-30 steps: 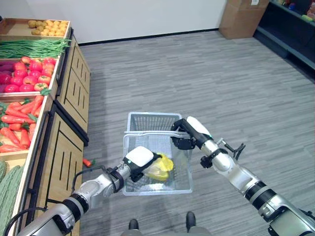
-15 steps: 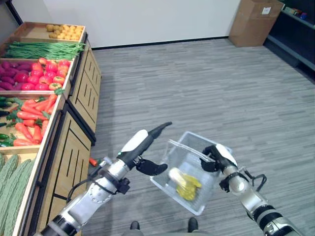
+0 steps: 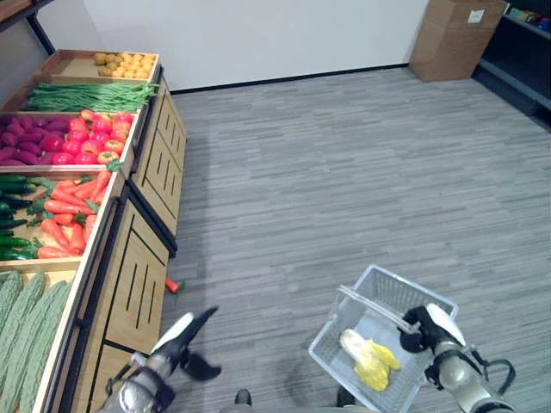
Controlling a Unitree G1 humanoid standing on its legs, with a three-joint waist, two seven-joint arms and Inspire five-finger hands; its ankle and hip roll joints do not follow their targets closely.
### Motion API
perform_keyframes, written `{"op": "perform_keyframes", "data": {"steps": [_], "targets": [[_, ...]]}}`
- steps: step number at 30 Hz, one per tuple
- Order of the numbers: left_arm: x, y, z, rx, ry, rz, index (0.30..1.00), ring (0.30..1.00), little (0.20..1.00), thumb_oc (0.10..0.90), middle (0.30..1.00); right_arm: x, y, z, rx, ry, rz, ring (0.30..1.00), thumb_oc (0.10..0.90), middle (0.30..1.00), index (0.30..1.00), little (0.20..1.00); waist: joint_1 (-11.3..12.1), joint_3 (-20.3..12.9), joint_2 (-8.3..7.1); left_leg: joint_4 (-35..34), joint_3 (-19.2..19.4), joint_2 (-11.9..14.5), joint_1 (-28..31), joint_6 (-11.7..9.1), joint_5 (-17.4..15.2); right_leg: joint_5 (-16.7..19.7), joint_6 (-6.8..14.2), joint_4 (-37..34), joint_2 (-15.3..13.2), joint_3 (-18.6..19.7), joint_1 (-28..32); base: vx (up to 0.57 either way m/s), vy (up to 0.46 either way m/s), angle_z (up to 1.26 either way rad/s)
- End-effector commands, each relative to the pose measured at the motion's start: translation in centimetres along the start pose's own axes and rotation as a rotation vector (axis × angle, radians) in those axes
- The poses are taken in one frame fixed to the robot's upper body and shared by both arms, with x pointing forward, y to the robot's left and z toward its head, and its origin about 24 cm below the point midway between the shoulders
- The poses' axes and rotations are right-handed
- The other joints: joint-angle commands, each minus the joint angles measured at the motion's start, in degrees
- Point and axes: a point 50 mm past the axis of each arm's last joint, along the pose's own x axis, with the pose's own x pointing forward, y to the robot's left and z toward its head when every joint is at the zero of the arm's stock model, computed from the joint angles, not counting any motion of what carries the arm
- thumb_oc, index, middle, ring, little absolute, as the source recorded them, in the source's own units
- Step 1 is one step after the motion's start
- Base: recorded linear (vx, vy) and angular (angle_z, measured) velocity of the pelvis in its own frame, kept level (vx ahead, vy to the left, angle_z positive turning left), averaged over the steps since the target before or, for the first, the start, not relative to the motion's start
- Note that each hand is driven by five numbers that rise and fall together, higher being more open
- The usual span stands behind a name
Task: Get the vegetables into the basket
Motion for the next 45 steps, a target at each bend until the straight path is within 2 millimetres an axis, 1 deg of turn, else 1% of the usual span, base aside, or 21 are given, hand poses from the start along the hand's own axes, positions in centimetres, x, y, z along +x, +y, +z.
{"op": "perform_keyframes", "data": {"steps": [1,2,4,5,6,7,10,15,17,18,20,24,26,28,29,30,33,38,41,43,45], "targets": [[1.1,2.8,1.9,0.155,-0.083,0.132,1.0,1.0,1.0,0.9,1.0,1.6,-4.7,4.0,0.045,-0.172,-0.206,0.3,0.4,0.3,0.3,0.3,0.8,-1.6,-3.71,0.1,-2.0,-1.6,-0.3,0.9,-2.5,-2.8,1.4,0.3,-0.1,-2.1,1.2,0.03,-0.049,0.03],[1.2,0.8,-1.1,0.166,0.097,0.106,1.0,1.0,1.0,0.9,1.0,1.4,-3.6,2.9,0.029,-0.13,-0.165,0.3,0.4,0.3,0.3,0.3,0.7,-1.5,-3.88,0.1,-2.0,-1.4,-0.2,0.9,-2.4,-3.1,1.0,0.3,0.2,-2.2,1.5,0.03,-0.038,0.02],[1.5,0.2,-0.8,0.172,0.095,0.104,1.0,1.0,1.0,0.9,1.0,1.3,-3.5,2.8,0.02,-0.134,-0.162,0.3,0.4,0.3,0.3,0.3,0.5,-1.4,-3.81,0.1,-2.2,-1.4,-0.1,0.8,-2.5,-3.3,0.9,0.5,0.3,-2.3,1.7,0.02,-0.04,0.03],[1.3,-1.0,-2.4,0.169,0.207,0.084,1.0,1.0,1.0,0.9,1.0,1.1,-3.0,2.1,0.012,-0.108,-0.143,0.3,0.4,0.3,0.3,0.3,0.5,-1.1,-3.91,0.3,-2.4,-1.1,-0.1,0.7,-2.4,-3.7,0.6,1.1,0.5,-2.5,1.8,0.01,-0.05,0.05],[1.1,-1.6,-3.1,0.158,0.257,0.075,1.0,1.0,1.0,0.9,1.0,1.0,-3.0,2.3,0.01,-0.123,-0.141,0.3,0.4,0.3,0.3,0.3,0.4,-0.8,-3.9,0.5,-2.5,-0.9,-0.2,0.6,-2.3,-4.2,0.3,2.1,0.7,-2.7,1.5,0.01,-0.05,0.04],[1.2,-1.7,-3.0,0.158,0.256,0.075,1.0,1.0,1.0,0.9,1.0,1.0,-3.0,2.3,0.01,-0.123,-0.141,0.3,0.4,0.3,0.3,0.3,0.3,-0.8,-3.85,0.5,-2.6,-0.9,-0.3,0.6,-2.3,-4.3,0.3,2.3,0.7,-2.8,1.5,-0.01,-0.048,0.03],[0.4,-3.8,-4.6,0.059,0.407,0.057,1.0,1.0,1.0,0.9,1.0,0.8,-2.4,2.0,0.014,-0.115,-0.119,0.3,0.4,0.3,0.3,0.3,0.3,0.5,-3.78,1.5,-3.6,0.0,-1.1,0.2,-1.8,-6.3,-0.8,6.1,1.3,-3.4,-0.2,-0.01,-0.087,0.08],[0.0,-4.9,-4.9,-0.031,0.457,0.064,1.0,1.0,1.0,0.9,1.0,0.6,-2.3,1.9,0.013,-0.123,-0.114,0.3,0.4,0.3,0.3,0.3,0.8,1.3,-3.75,5.0,-5.4,0.5,-3.5,-0.6,-1.5,-7.1,-1.7,5.9,2.0,-4.9,0.4,0.01,-0.117,0.18],[0.3,-5.2,-4.4,-0.081,0.449,0.073,1.0,1.0,1.0,0.9,1.0,0.6,-2.5,2.3,0.007,-0.14,-0.118,0.3,0.4,0.3,0.3,0.3,1.7,3.2,-3.82,10.6,-6.6,-0.1,-6.9,-1.4,-1.0,-7.6,-2.5,5.8,2.1,-5.9,0.8,-0.06,-0.143,0.27],[0.6,-5.3,-3.9,-0.139,0.441,0.091,1.0,1.0,1.0,0.9,1.0,0.7,-2.7,2.3,0.003,-0.138,-0.121,0.3,0.4,0.3,0.3,0.3,2.2,4.6,-3.81,14.6,-8.1,-1.6,-9.5,-1.8,-0.6,-7.9,-2.9,5.7,1.9,-7.2,1.7,-0.05,-0.086,0.18],[0.7,-5.4,-3.7,-0.156,0.44,0.096,1.0,1.0,1.0,0.9,1.0,0.7,-2.8,2.3,0.007,-0.135,-0.126,0.3,0.4,0.3,0.3,0.3,2.2,5.0,-3.69,14.9,-8.2,-2.1,-10.4,-1.9,-0.1,-7.9,-2.9,5.4,1.7,-7.9,2.2,0.0,-0.033,0.56],[0.4,-5.9,-4.0,-0.215,0.475,0.099,1.0,1.0,1.0,0.9,1.0,0.9,-3.4,3.0,0.016,-0.156,-0.148,0.3,0.4,0.3,0.3,0.3,3.1,4.6,-3.71,9.1,-7.9,-4.4,-14.1,-0.2,1.2,-8.1,-2.1,4.3,1.5,-9.2,3.3,0.09,0.034,0.33],[0.4,-6.1,-3.9,-0.195,0.467,0.093,1.0,1.0,1.0,0.9,1.0,1.2,-3.6,3.4,0.013,-0.16,-0.16,0.3,0.4,0.3,0.3,0.3,3.9,4.3,-3.59,4.9,-6.6,-4.2,-16.7,0.0,4.3,-8.5,-1.7,3.9,1.8,-8.5,3.8,0.16,0.086,0.05],[0.4,-5.5,-4.1,-0.178,0.473,0.108,1.0,1.0,1.0,0.9,1.0,1.4,-3.5,4.7,0.019,-0.199,-0.157,0.3,0.4,0.3,0.3,0.3,4.9,4.2,-4.14,3.8,-4.8,-3.9,-17.7,-0.3,6.3,-9.5,-1.6,4.1,2.3,-6.4,4.6,0.21,0.113,-0.4],[0.4,-5.5,-4.1,-0.178,0.473,0.109,1.0,1.0,1.0,0.9,1.0,1.4,-3.5,4.8,0.019,-0.199,-0.157,0.3,0.4,0.3,0.3,0.3,5.0,4.2,-4.19,3.9,-4.7,-3.9,-17.6,-0.3,6.3,-9.5,-1.6,4.2,2.3,-6.3,4.5,0.27,0.178,-0.35],[0.2,-5.5,-4.5,-0.15,0.485,0.097,1.0,1.0,1.0,0.9,1.0,1.4,-2.7,4.5,0.024,-0.183,-0.137,0.3,0.4,0.3,0.3,0.3,5.4,3.2,-4.89,2.8,-4.1,-4.0,-16.0,0.7,5.3,-10.2,-1.0,4.4,1.9,-5.7,5.3,0.22,0.168,-0.2],[0.2,-4.8,-4.8,-0.056,0.474,0.087,1.0,1.0,1.0,0.9,1.0,1.3,-1.8,4.4,0.036,-0.168,-0.121,0.3,0.4,0.3,0.3,0.3,5.6,2.4,-6.22,3.6,-2.4,-5.1,-15.4,2.4,3.8,-10.6,0.0,6.2,-0.1,-4.7,5.3,0.23,0.247,-0.21],[1.3,-2.0,-4.0,-0.082,0.442,0.178,1.0,1.0,1.0,0.9,1.0,1.6,-0.4,5.8,0.062,-0.172,-0.087,0.3,0.4,0.3,0.3,0.3,6.2,1.4,-8.97,6.7,0.0,-7.6,-15.1,5.1,-0.7,-4.6,2.9,8.2,-4.1,-2.0,3.0,0.17,0.248,-0.2],[1.3,-1.5,-4.1,-0.052,0.438,0.178,1.0,1.0,1.0,0.9,1.0,1.5,-0.1,5.7,0.059,-0.17,-0.069,0.3,0.4,0.3,0.3,0.3,5.9,1.2,-9.93,7.5,0.1,-9.1,-14.3,6.3,-2.5,-1.1,3.9,10.4,-5.1,-1.2,2.4,0.14,0.165,-0.15],[1.3,-1.4,-4.2,-0.044,0.437,0.17,1.0,1.0,1.0,0.9,1.0,1.4,0.1,5.4,0.061,-0.158,-0.061,0.3,0.4,0.3,0.3,0.3,5.9,1.2,-10.09,7.4,0.0,-9.8,-13.4,7.0,-3.1,0.8,4.2,13.1,-5.5,-0.8,1.4,0.11,0.152,0.0],[1.3,-1.4,-4.2,-0.035,0.438,0.166,1.0,1.0,1.0,0.9,1.0,1.5,0.0,5.6,0.062,-0.16,-0.064,0.3,0.4,0.3,0.3,0.3,5.8,1.6,-9.81,7.3,-0.2,-10.2,-12.1,8.0,-3.8,3.9,4.2,18.9,-6.1,-0.3,-1.0,0.07,0.159,-0.02]]}}
